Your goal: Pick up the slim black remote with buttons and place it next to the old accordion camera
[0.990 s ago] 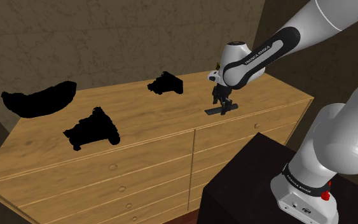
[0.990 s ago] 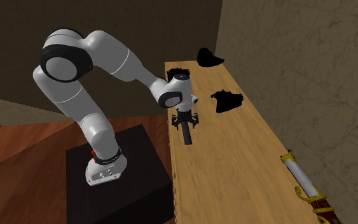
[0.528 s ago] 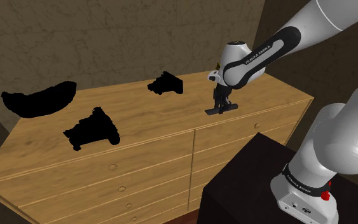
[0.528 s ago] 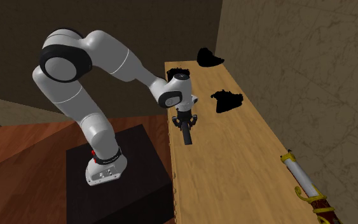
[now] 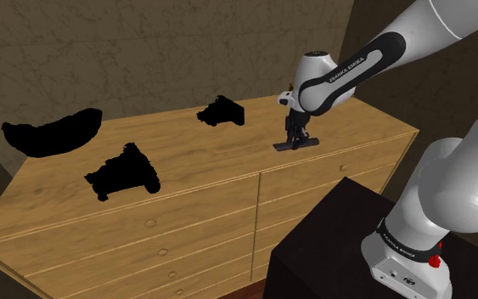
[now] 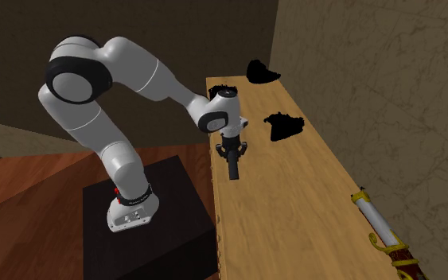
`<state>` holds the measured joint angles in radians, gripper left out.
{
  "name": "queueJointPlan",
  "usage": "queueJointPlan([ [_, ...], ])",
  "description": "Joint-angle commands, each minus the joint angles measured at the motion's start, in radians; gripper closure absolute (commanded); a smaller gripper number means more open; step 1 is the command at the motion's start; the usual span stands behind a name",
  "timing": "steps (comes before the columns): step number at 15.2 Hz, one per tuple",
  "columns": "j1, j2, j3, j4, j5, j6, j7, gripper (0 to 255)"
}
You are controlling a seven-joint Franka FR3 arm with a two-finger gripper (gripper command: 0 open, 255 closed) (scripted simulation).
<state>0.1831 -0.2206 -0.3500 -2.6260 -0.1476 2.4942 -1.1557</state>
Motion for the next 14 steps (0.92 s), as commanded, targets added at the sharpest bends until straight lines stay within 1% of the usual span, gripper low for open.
queueJointPlan([
  [1,-0.002,-0.023,0.004,0.009,-0.006,-0.031,0.005,255],
  [14,-0.010,-0.146,0.031,0.094,-0.020,-0.238,0.018,255],
])
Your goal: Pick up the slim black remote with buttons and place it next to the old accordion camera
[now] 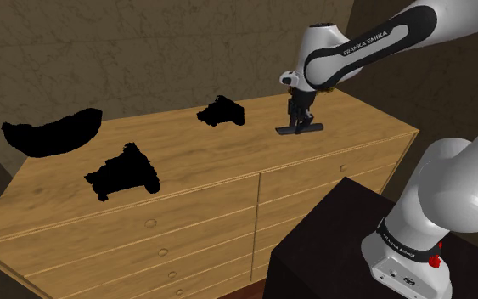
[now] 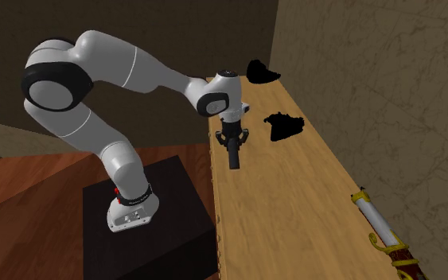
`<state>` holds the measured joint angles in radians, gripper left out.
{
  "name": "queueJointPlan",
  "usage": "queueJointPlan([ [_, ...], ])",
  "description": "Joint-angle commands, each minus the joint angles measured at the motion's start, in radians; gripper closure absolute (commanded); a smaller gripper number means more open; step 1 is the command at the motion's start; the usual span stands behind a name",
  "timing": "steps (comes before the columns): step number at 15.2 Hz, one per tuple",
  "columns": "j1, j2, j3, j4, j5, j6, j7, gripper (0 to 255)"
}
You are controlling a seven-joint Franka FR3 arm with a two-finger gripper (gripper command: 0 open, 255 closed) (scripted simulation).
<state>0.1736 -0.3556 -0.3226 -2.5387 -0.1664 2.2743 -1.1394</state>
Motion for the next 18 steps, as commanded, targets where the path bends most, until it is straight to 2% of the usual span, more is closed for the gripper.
queueJointPlan([
  [1,0.000,-0.018,0.005,0.015,-0.001,-0.034,0.003,255],
  [15,0.001,-0.089,0.030,0.148,0.005,-0.236,0.003,255],
  [18,0.036,-0.028,0.070,0.194,0.033,-0.228,0.059,255],
])
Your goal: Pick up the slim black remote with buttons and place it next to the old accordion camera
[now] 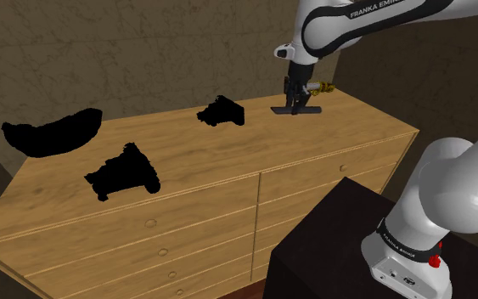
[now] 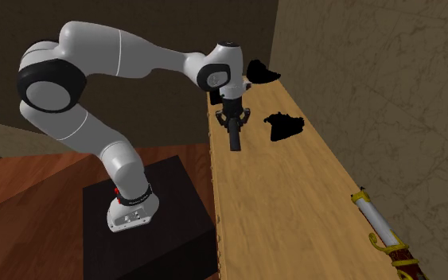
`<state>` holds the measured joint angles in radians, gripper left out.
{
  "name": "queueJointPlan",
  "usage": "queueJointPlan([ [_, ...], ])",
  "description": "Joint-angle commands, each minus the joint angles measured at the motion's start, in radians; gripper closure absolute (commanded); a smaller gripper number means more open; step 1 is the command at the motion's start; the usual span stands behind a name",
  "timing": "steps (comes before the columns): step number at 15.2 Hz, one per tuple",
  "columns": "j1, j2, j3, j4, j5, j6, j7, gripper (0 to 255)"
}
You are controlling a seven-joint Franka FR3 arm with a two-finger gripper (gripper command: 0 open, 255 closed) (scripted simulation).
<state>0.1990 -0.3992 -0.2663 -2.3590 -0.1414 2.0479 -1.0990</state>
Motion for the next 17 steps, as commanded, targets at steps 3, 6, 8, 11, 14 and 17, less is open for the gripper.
queueJointPlan([
  [3,0.043,0.082,0.051,0.071,0.033,0.003,0.072,255],
  [6,0.072,0.153,0.085,0.138,0.054,0.004,0.123,255],
  [8,0.090,0.203,0.107,0.189,0.065,0.001,0.155,255],
  [11,0.115,0.282,0.136,0.273,0.079,-0.007,0.202,255],
  [14,0.139,0.365,0.163,0.367,0.088,-0.022,0.247,255],
  [17,0.162,0.452,0.186,0.474,0.094,-0.043,0.290,255],
])
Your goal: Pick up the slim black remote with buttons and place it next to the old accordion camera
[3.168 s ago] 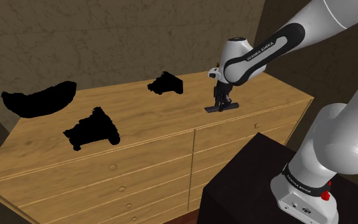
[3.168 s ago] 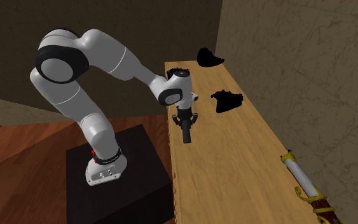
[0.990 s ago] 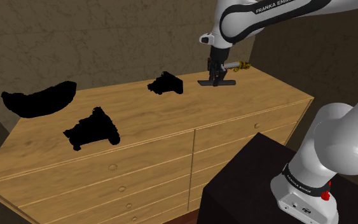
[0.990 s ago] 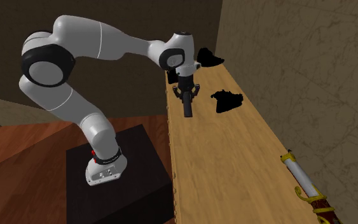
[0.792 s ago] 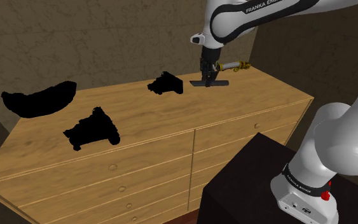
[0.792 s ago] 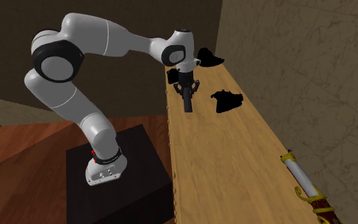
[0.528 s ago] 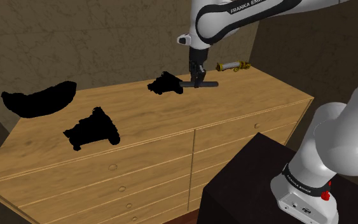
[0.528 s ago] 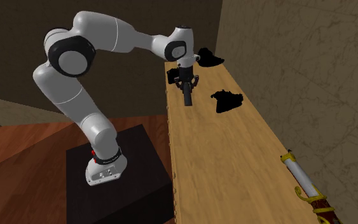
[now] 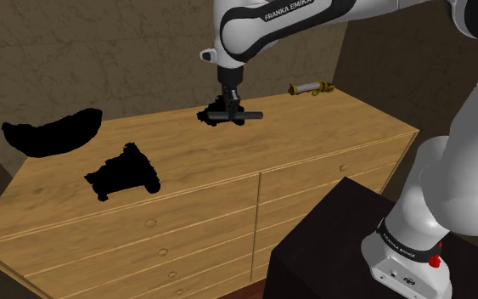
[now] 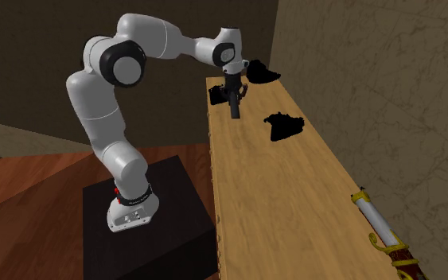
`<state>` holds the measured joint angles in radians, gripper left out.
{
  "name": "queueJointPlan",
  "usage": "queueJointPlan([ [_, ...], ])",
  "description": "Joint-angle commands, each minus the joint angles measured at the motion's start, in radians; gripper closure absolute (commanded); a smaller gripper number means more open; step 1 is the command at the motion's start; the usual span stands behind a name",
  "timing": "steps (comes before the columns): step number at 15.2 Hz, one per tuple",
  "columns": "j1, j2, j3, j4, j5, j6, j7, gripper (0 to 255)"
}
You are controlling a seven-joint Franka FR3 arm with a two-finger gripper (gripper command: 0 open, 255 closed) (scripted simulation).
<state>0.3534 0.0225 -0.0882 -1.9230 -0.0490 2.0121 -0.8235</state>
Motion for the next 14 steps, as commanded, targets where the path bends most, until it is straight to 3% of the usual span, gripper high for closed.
queueJointPlan([
  [1,0.015,0.061,0.014,0.076,0.003,-0.017,0.028,255],
  [7,0.057,0.243,0.046,0.324,0.004,-0.085,0.100,255],
  [14,0.056,0.259,0.046,0.251,0.003,0.003,0.104,255],
])
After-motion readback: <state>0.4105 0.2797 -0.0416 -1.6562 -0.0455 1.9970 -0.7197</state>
